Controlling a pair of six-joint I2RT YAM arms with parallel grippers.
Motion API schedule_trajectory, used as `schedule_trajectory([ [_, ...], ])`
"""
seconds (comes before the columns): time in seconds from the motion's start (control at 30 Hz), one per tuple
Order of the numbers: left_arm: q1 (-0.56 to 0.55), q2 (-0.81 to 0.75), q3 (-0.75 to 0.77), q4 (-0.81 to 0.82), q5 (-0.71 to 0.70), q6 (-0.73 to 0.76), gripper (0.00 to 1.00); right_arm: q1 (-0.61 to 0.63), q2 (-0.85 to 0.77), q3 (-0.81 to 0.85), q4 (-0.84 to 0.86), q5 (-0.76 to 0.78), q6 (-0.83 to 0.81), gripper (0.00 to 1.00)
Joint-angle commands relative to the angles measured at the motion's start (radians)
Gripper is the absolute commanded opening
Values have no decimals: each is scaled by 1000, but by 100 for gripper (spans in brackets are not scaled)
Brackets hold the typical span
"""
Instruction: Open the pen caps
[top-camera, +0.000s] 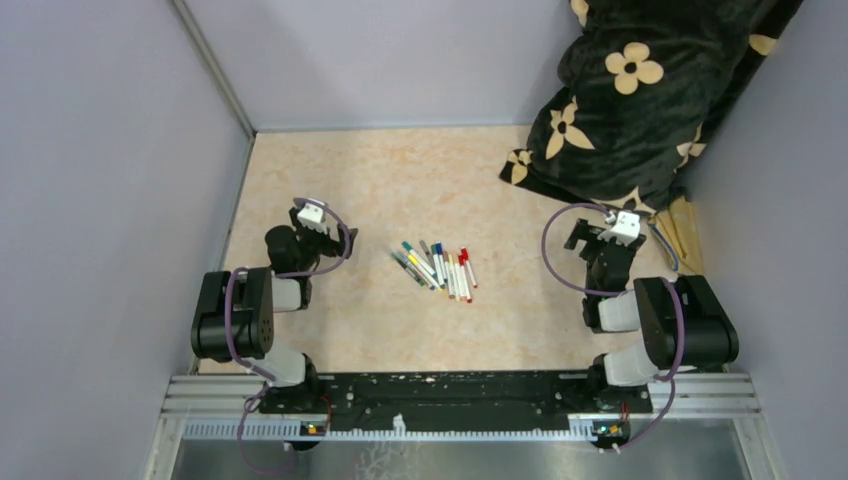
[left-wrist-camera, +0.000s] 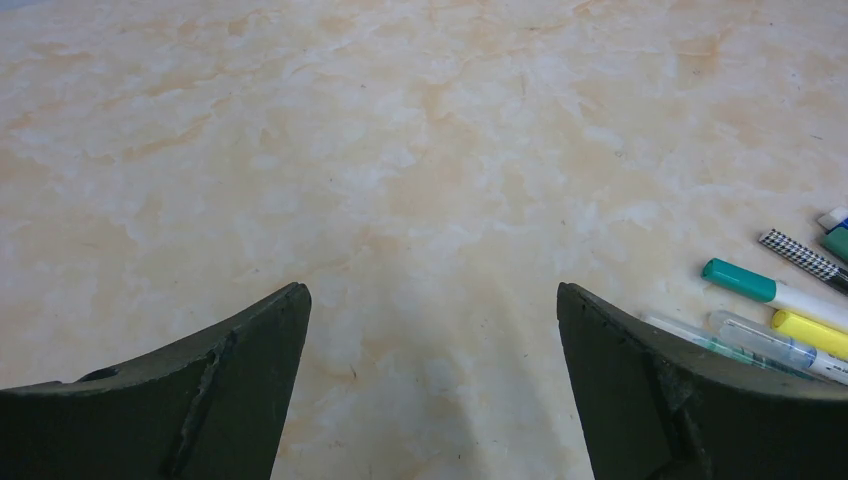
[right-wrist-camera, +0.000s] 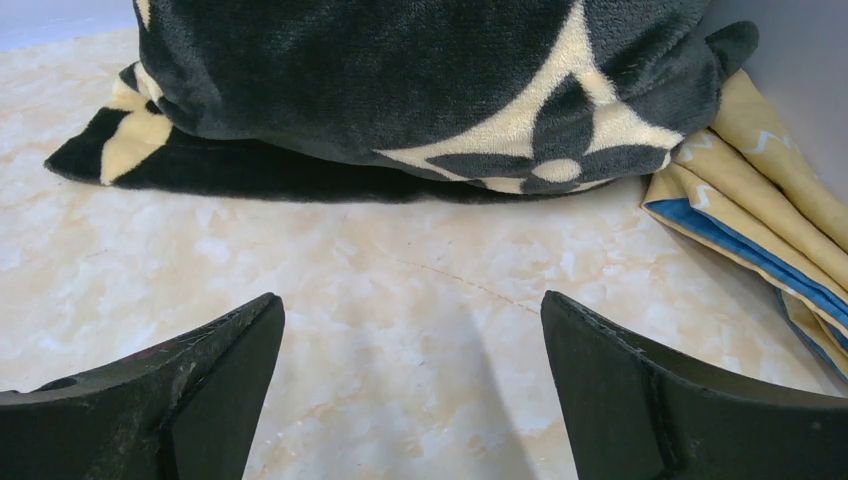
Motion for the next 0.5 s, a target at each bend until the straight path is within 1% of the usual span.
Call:
schedule_trajectory([
  [0.0, -8, 1, 4, 17, -1, 1, 99, -2, -19, -2, 31, 5, -1, 99],
  [0.27, -9, 0, 4, 18, -7, 0, 99, -2, -22, -2, 29, 7, 1, 99],
  [0.3, -7, -3, 12, 23, -25, -25, 99, -2, -25, -3, 35, 10, 0, 99],
  [0.33, -2, -2, 48, -27, -45, -37, 99, -3, -42, 1, 8, 13, 1, 99],
  [0.37, 1, -5, 128, -158, -58, -33, 99, -4, -70, 9, -29, 10, 1, 99],
  [0.43, 1, 24, 326, -523, -45, 47, 99, -2, -140, 35, -131, -7, -8, 99],
  [0.47, 1, 49, 415, -665, -43, 82, 99, -3, -181, 50, -193, -21, -11, 99],
])
